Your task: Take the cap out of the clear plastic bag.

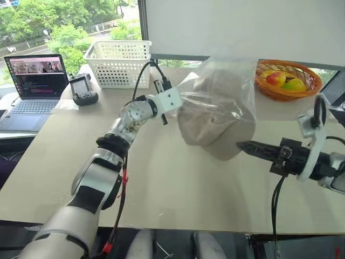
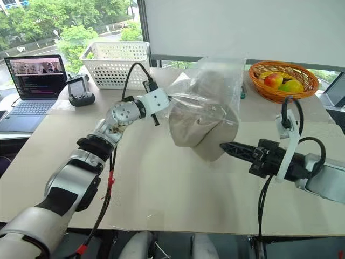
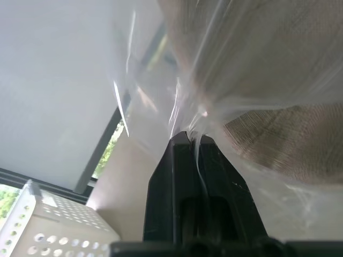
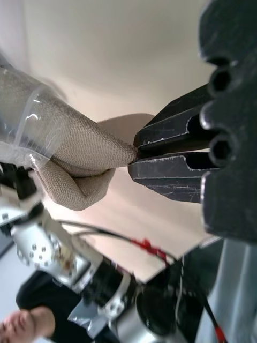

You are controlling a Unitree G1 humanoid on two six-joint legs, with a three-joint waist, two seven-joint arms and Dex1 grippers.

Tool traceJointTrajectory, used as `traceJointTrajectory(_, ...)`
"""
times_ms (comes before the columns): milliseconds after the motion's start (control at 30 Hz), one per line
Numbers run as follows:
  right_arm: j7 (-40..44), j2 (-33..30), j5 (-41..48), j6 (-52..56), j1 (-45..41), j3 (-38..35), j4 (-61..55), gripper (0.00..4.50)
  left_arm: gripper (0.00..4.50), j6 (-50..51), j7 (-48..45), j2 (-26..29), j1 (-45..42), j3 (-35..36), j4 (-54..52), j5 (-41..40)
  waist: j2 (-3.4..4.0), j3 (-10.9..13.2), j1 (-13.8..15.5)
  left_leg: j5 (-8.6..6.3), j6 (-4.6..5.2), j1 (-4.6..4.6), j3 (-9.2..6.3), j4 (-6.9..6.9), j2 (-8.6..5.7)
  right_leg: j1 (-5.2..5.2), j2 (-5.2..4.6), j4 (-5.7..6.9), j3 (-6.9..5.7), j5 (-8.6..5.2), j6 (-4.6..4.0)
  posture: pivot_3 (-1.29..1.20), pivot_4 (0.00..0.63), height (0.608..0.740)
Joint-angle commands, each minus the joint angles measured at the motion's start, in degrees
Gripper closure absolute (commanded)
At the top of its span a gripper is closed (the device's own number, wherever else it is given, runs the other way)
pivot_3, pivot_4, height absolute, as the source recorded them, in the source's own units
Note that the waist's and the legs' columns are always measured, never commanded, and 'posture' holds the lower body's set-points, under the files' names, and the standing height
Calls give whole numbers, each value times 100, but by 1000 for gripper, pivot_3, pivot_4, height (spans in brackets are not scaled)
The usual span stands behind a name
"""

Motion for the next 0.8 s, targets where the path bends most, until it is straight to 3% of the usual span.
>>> traceJointTrajectory(33, 706, -350, -790, 0, -93, -116, -176, 4474, 4500, 125, 339, 464, -203, 231, 292, 88, 0, 0, -33, 0, 0, 1, 0, 0, 2, 0, 2, 0, 1, 0, 0, 0, 150, 740)
traceJointTrajectory(100, 965, -395, -1151, -115, -252, 18, -233, 4474, 4500, 107, 325, 459, -215, 222, 293, 72, 0, 0, -49, 0, 0, -1, 0, -2, 3, -2, 3, -1, 1, 0, 0, 0, 150, 740)
traceJointTrajectory(233, 1136, -397, -2733, -495, -1003, 1106, -493, 4474, 4500, 262, 12, 145, -114, 342, -82, -287, 0, 0, -57, 0, -1, -6, 3, 0, 0, -13, 0, 5, 4, 0, 0, 0, 150, 740)
traceJointTrajectory(467, 345, 974, -4018, -683, -1797, 1896, 129, 4474, 4500, 1188, -987, -379, 581, 344, -1775, -941, -1, 0, 13, 1, -3, -16, -1, 4, -1, -14, -2, 0, -1, 0, 0, 0, 150, 740)
traceJointTrajectory(600, 54, 1556, -3193, 25, -1904, 1583, 356, 4474, 4500, 1642, -1244, -488, 980, 265, -2604, -995, 0, 0, 5, 2, -4, -17, -2, 5, -2, -17, -3, 5, -1, 0, -1, 0, 150, 740)
traceJointTrajectory(800, -286, 1035, -419, 864, -1232, 1093, 506, 4474, 4500, 1856, -1081, -408, 921, 357, -2645, -912, 0, 0, -1, 2, -3, -7, -7, 4, 0, -1, -3, 4, -2, 1, -3, 0, 150, 740)
